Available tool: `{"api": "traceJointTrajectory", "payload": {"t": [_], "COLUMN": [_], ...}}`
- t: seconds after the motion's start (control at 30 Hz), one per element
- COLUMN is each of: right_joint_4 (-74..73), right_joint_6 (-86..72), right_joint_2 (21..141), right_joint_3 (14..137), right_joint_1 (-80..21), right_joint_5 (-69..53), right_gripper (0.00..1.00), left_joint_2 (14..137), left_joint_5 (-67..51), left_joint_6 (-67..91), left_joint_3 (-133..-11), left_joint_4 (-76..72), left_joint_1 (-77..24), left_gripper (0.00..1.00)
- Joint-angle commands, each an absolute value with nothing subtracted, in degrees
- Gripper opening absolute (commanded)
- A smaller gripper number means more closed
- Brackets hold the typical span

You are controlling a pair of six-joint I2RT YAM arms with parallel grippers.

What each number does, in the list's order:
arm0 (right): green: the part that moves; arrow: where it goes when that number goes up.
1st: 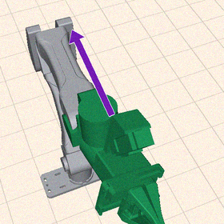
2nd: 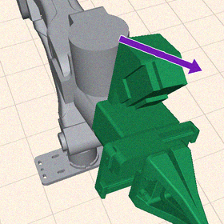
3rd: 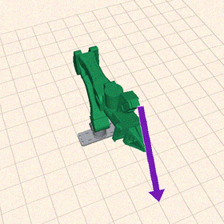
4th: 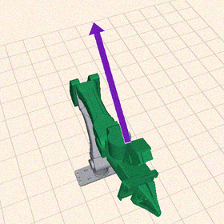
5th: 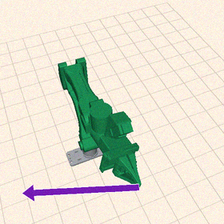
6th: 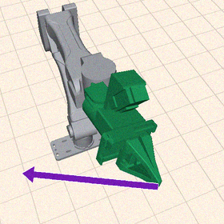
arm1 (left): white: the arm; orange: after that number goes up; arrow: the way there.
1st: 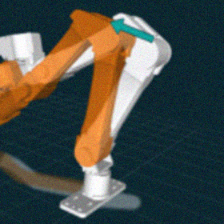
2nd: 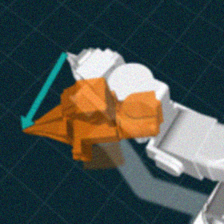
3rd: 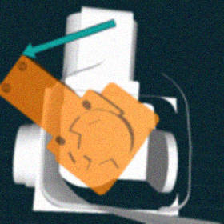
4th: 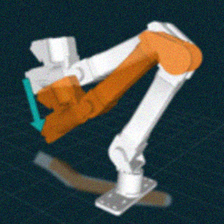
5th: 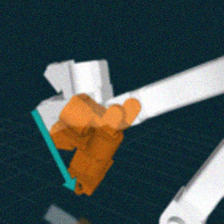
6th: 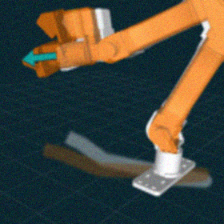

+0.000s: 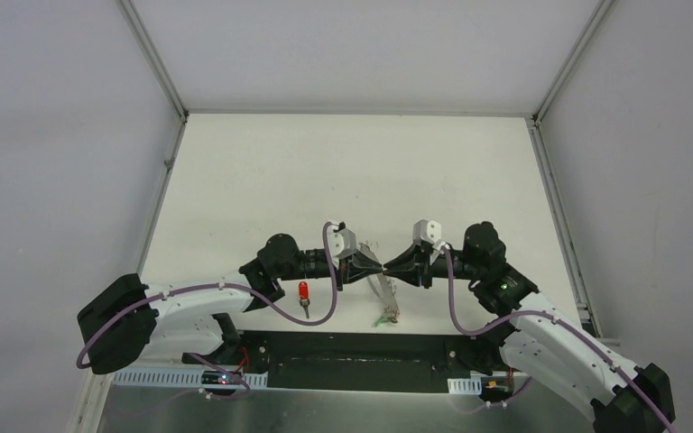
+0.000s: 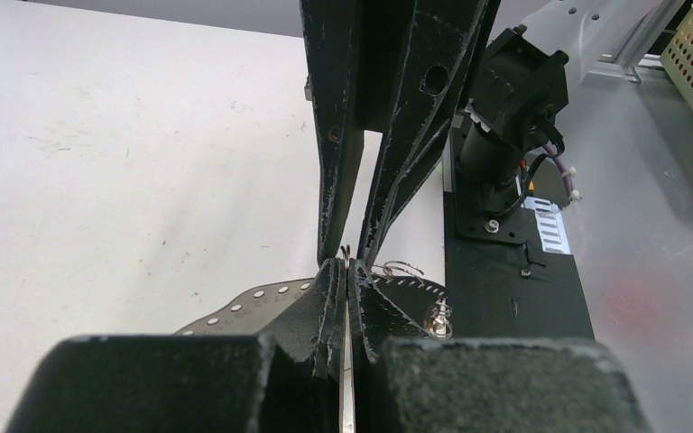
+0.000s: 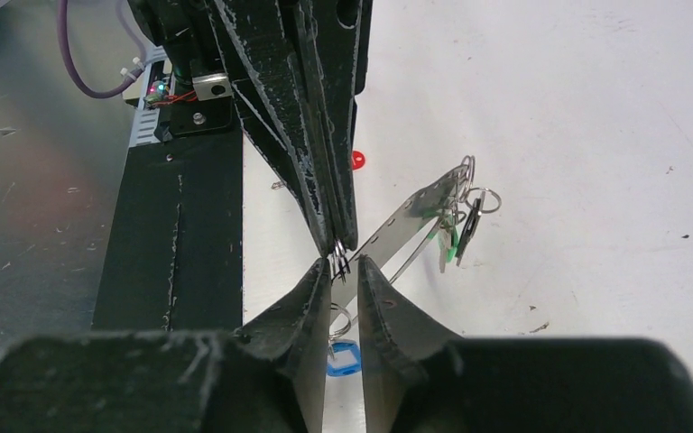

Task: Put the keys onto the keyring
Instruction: Adjust the keyring at the center of the board.

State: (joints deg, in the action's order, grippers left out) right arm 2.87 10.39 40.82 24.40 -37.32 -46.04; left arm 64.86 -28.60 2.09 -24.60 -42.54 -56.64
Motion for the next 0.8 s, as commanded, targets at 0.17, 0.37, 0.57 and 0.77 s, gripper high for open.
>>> {"api": "traceJointTrajectory", "payload": {"t": [0.17, 0.37, 0.57, 0.77], "right_joint_4": [6.41, 6.08, -1.80, -16.78], "right_joint_6": [11.14, 11.08, 13.16, 19.79], "right_joint_2": [42.51, 43.02, 44.59, 49.29], "right_joint_3": [24.76, 25.42, 28.34, 35.83], "right_joint_1": [-37.44, -37.34, -37.35, -37.35], "right_joint_5": [-49.65, -50.33, -50.33, -48.77], "right_gripper": [0.04, 0.00, 0.00, 0.00], "left_joint_2": [62.67, 62.30, 59.86, 58.27], "left_joint_5": [-29.00, -28.77, -27.38, -26.55], "left_joint_6": [1.23, 1.15, 0.53, -4.29], "left_joint_3": [-25.22, -25.37, -27.89, -32.53], "left_joint_4": [-48.12, -46.67, -35.69, -18.57], "left_joint_1": [-57.10, -57.10, -57.04, -57.12], "left_gripper": [0.00, 0.00, 0.22, 0.36]}}
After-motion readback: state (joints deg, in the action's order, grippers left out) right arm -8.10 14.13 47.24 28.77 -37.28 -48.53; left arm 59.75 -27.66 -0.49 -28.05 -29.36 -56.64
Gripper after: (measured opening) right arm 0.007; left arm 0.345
